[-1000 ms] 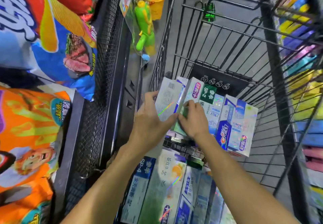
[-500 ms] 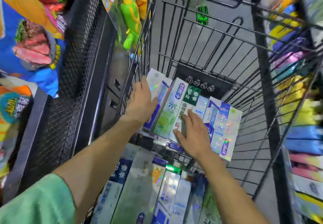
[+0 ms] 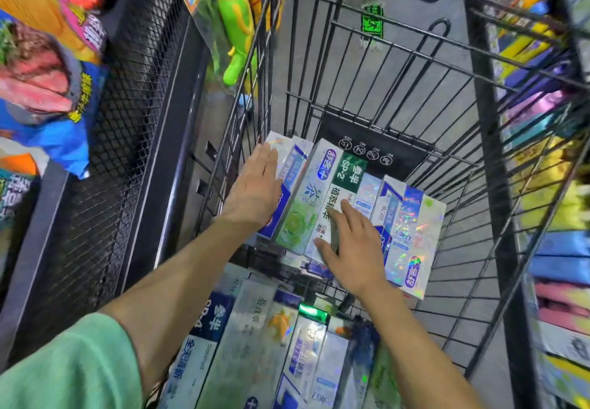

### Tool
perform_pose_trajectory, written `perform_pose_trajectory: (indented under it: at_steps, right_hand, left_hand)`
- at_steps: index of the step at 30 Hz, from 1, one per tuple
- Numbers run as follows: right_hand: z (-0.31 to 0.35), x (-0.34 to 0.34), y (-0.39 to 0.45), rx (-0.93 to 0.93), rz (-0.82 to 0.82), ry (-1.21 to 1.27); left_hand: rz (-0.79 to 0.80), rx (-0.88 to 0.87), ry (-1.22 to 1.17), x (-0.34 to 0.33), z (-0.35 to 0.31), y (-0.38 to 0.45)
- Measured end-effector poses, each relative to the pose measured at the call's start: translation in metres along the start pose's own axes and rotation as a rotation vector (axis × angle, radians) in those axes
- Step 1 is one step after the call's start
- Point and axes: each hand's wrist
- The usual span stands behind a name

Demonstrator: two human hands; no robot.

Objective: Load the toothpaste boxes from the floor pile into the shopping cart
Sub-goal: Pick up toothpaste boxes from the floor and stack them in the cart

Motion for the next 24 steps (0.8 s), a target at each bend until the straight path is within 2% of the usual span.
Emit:
perform_pose_trajectory:
  at_steps: [4,12,17,21,24]
  right_hand:
    - [-0.001,-0.003,0.000,-0.005,-0.010,0.004]
    - [-0.003,-0.009,-0.002,-0.011,-0.040,0.026]
    - [-0.005,-0.013,-0.003,0.003,-0.061,0.018]
    - [-0.007,-0.015,-0.001,0.008,-0.058,0.007]
    - [-0.007,-0.017,-0.002,0.009,-0.073,0.013]
  left_hand:
    - [0.029,0.042,-0.042,-0.001,0.003,0.003]
    - [0.095,0.137,-0.424,-0.003,0.011,0.007]
    - [0.052,0.132,-0.355,-0.007,0.009,0.002]
    - [-0.018,0.106,-0.185,-0.008,0.009,0.002]
    - [0.007,0.133,-0.099,-0.007,0.005,0.003]
Point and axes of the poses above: each hand's wrist, its own y-axis towards the middle knuckle, its own x-axis out of the back of the hand, z = x × y, and after that the axes turned 4 degrees about z, right-handed
